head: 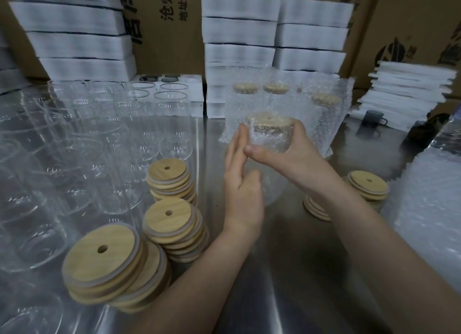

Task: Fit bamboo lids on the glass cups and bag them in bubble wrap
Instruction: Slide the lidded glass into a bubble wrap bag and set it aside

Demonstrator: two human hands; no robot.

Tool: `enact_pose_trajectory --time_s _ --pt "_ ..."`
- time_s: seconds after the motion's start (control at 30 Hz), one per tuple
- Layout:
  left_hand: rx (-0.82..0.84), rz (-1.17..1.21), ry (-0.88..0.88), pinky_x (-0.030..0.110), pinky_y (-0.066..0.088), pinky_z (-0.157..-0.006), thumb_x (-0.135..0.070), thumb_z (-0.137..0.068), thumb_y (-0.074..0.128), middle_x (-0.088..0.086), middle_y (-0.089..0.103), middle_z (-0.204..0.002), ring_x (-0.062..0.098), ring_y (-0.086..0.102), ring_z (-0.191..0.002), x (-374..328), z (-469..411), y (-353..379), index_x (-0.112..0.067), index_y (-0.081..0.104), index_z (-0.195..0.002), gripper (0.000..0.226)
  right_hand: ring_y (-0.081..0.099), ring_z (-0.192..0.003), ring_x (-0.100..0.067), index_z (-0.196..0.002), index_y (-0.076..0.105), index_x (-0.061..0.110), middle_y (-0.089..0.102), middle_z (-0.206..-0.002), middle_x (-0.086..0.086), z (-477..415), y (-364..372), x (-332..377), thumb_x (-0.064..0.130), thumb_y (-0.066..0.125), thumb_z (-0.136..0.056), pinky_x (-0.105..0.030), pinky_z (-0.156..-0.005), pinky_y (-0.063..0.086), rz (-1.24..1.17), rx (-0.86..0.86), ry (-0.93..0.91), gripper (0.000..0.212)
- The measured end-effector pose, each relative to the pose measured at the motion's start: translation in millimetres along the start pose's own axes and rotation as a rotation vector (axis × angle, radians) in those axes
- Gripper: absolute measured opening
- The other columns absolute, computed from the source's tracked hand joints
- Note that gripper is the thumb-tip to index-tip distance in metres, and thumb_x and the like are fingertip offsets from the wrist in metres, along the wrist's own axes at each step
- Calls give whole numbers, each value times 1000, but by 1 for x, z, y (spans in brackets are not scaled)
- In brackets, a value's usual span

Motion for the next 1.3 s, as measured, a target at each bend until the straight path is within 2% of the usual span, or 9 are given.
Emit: enact_pose_trajectory --time_s 0.1,0.2,0.3,0.4,0.5,0.6,0.67,0.83,1.3 --pt "56 -25 6 24 27 -118 -5 -70 39 -16 32 -152 -13 26 -138 5 1 5 -38 36 -136 74 58 -101 14 -130 40 27 58 -118 19 -5 -3 -7 48 87 -54 -8 -84 48 -87 39 19 91" --pt "94 -56 15 13 25 -113 -5 -70 42 -12 31 -153 -12 25 -139 9 -1 6 -33 36 -138 74 65 -99 3 -129 46 24 65 -115 12 -15 -9 -12 32 95 -58 -19 -85 52 -113 -11 27 87" --pt "96 -204 40 -1 18 -104 -7 -73 45 -9 26 -155 -26 17 -131 14 -2 10 -25 30 -147 78 67 -101 -11 -124 51 24 68 -112 6 -27 -9 -18 43 90 -51 -35 -90 55 -80 -83 50 85" --pt "104 -387 56 -8 10 -98 -1 -79 51 -4 20 -158 -27 12 -128 25 -1 12 -18 23 -153 80 64 -96 -11 -122 46 23 63 -103 9 -38 -14 -21 45 86 -55 -30 -81 53 6 -245 47 81" --pt "121 -482 26 -11 13 -89 6 -82 53 2 31 -150 -12 28 -126 37 -2 10 -15 47 -141 62 60 -100 -17 -133 40 17 59 -106 8 -57 -23 -26 37 84 -66 -27 -76 45 68 -399 43 82" --pt "121 -540 18 -9 16 -87 5 -82 52 1 45 -137 -12 40 -111 41 -5 9 -12 64 -118 42 50 -125 -25 -146 30 14 51 -136 -6 -81 -35 -35 35 82 -71 -29 -95 42 68 -493 67 94" --pt "126 -565 19 -7 19 -87 4 -81 52 -1 48 -132 -2 43 -112 44 -6 10 -12 67 -110 37 44 -131 -27 -149 26 13 46 -142 -10 -94 -40 -41 34 82 -72 -26 -93 36 81 -533 78 97" --pt "109 -539 -52 20 42 -82 2 -82 51 -7 49 -124 6 51 -85 51 -10 5 -16 69 -103 33 38 -124 -30 -143 33 14 26 -138 -13 -113 -43 -57 36 82 -70 -24 -83 33 160 -627 143 91" --pt "93 -555 -54 34 48 -77 5 -78 51 -3 58 -100 17 51 -76 49 -10 4 -14 69 -95 32 44 -121 -34 -137 36 5 38 -136 -17 -117 -42 -46 40 75 -79 -31 -73 31 402 -745 141 78"
Point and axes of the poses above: each hand's wrist, its own z-axis away from the middle knuckle, its own y-axis out of the palm, x = y × z, the point moved 9 cm from there along -z, towards the middle knuckle
